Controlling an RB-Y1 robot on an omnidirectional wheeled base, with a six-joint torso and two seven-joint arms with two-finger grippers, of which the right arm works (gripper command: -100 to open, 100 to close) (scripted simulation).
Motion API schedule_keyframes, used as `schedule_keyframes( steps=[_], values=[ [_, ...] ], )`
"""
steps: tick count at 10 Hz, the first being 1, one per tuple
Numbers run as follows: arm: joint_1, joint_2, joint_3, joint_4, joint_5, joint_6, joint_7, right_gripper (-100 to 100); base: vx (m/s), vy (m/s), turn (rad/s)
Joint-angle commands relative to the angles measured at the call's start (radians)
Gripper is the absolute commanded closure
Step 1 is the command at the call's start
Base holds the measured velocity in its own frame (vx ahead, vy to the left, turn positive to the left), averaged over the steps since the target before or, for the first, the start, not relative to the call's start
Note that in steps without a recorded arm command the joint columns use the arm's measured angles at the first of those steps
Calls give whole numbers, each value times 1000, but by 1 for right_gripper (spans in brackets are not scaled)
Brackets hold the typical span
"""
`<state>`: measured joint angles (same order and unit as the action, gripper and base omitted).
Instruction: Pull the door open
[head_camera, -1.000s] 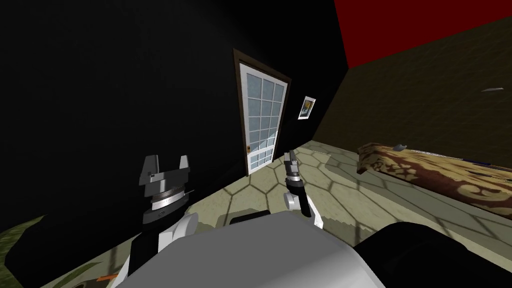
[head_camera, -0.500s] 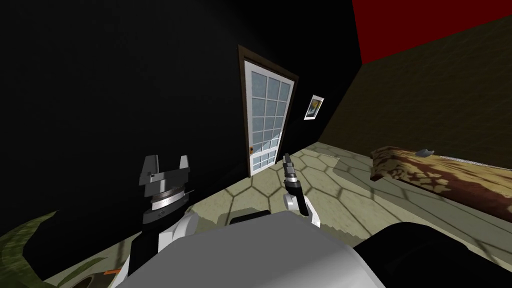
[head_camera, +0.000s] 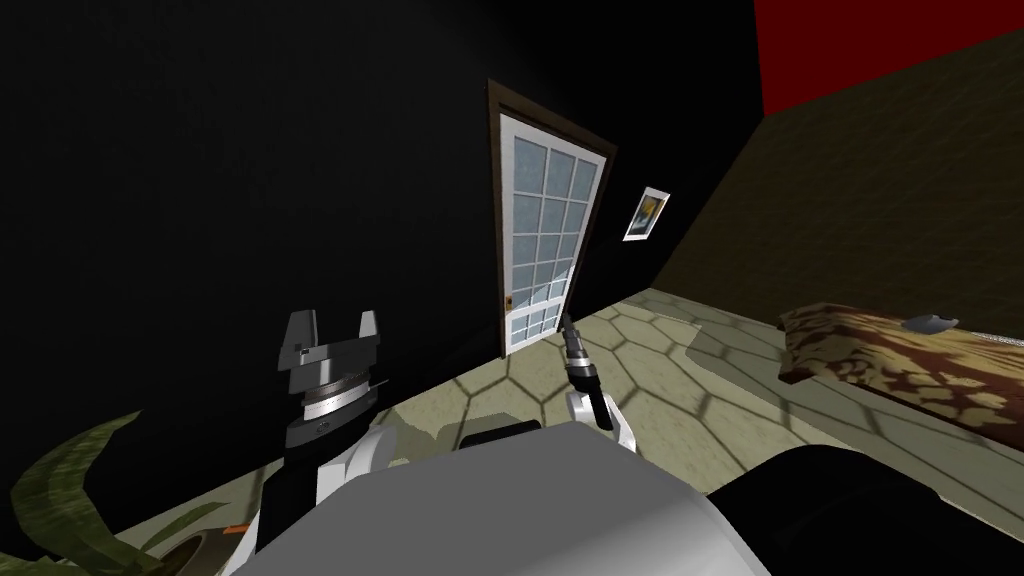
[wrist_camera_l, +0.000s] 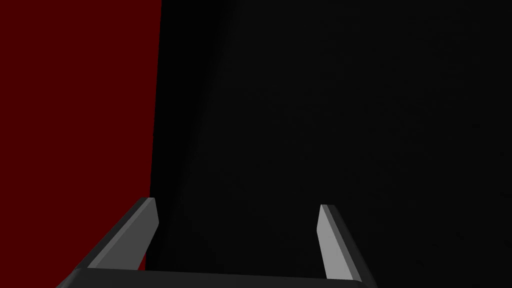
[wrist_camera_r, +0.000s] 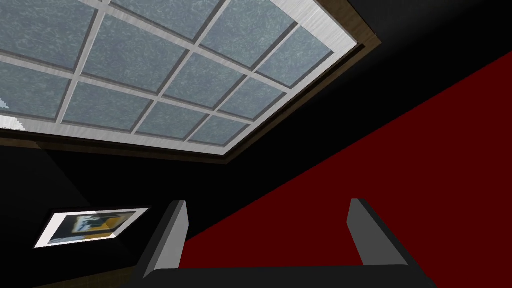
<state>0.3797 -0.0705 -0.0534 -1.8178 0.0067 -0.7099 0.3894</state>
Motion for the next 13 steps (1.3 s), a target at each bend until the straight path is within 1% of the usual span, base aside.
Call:
schedule_keyframes(
  steps=[1, 7, 8, 12, 13],
  values=[
    [-6, -1, 1, 17, 2, 0, 29, -100, 62, -8, 34],
    [-43, -23, -3, 191, 10, -24, 209, -100, 86, -4, 113],
    [-43, -23, -3, 191, 10, -24, 218, -100, 70, -13, 39],
    [-67, -35, -5, 310, 15, -40, 336, -100, 84, -11, 114],
    [-67, -35, -5, 310, 15, -40, 346, -100, 66, -14, 35]
  ],
)
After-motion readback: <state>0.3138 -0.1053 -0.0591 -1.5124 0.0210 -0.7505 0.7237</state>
